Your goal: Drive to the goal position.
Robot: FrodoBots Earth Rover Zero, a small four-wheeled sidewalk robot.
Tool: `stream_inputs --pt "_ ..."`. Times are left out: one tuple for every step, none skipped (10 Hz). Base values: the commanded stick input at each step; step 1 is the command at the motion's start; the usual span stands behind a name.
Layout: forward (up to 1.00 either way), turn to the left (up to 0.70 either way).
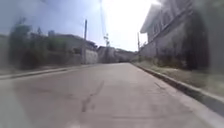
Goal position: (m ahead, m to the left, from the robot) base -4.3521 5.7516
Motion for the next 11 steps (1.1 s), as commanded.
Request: stream_inputs --pt "1.00 -0.40" --pt "1.00 -0.40" --pt "1.00 -0.40" --pt "1.00 -0.40" --pt "1.00 -0.40" --pt "1.00 -0.40" --pt "1.00 -0.32" --pt "1.00 -0.01" --pt "1.00 0.00" --pt "1.00 0.00" --pt "1.00 0.00"
